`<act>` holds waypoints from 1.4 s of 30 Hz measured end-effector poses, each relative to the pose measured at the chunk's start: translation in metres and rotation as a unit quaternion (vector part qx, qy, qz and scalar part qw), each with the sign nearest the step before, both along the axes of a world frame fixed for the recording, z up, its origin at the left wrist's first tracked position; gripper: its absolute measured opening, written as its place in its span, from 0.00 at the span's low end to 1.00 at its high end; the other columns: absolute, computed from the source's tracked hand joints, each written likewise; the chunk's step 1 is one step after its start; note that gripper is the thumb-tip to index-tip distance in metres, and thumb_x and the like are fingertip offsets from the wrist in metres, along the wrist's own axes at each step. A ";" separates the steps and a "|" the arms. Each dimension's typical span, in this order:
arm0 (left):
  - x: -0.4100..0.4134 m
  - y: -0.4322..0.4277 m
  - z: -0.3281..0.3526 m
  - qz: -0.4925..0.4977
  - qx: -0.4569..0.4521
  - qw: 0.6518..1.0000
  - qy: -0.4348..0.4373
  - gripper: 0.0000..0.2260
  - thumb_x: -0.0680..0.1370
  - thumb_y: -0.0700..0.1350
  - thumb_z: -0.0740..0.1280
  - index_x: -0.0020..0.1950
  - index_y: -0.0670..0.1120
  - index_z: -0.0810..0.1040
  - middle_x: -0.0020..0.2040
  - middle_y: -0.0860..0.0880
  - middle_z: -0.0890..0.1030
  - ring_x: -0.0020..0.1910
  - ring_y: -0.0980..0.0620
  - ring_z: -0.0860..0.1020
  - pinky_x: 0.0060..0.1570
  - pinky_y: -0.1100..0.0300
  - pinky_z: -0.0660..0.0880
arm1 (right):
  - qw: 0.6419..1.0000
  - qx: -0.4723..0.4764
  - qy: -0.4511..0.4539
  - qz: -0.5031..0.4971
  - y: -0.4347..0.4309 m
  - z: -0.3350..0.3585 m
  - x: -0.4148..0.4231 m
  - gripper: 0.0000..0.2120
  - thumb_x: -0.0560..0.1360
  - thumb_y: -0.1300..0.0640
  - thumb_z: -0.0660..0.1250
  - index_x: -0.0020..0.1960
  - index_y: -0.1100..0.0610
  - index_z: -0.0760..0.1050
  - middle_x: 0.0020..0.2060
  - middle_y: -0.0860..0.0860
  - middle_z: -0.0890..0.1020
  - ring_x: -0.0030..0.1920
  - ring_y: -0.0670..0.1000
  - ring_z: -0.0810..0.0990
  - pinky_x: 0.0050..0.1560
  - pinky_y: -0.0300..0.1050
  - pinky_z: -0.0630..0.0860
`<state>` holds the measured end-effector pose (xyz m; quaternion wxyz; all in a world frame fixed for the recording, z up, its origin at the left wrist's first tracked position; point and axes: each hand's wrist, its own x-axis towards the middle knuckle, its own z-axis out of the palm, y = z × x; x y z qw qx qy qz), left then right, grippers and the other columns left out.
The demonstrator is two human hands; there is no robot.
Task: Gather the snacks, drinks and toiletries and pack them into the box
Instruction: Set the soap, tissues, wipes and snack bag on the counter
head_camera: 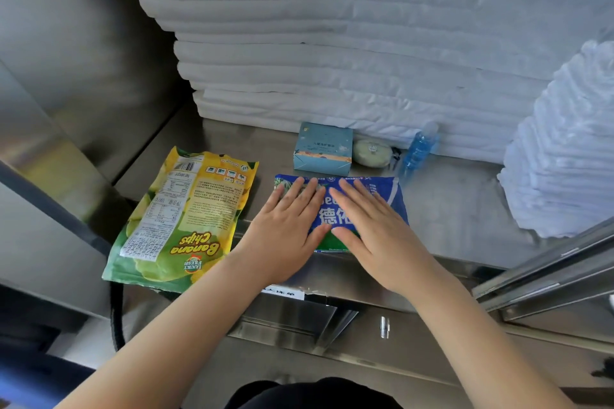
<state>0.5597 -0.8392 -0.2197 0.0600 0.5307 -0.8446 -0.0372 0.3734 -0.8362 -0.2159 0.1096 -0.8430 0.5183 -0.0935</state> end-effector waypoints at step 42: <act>0.150 0.077 0.001 0.063 -0.006 0.991 -0.119 0.46 0.68 0.69 0.64 0.77 0.51 0.47 0.77 0.47 0.52 0.74 0.42 0.50 0.72 0.45 0.47 | 0.994 -0.001 0.094 0.047 0.003 0.005 0.004 0.36 0.70 0.32 0.38 0.75 0.42 0.39 0.72 0.40 0.36 0.72 0.41 0.33 0.73 0.40 0.36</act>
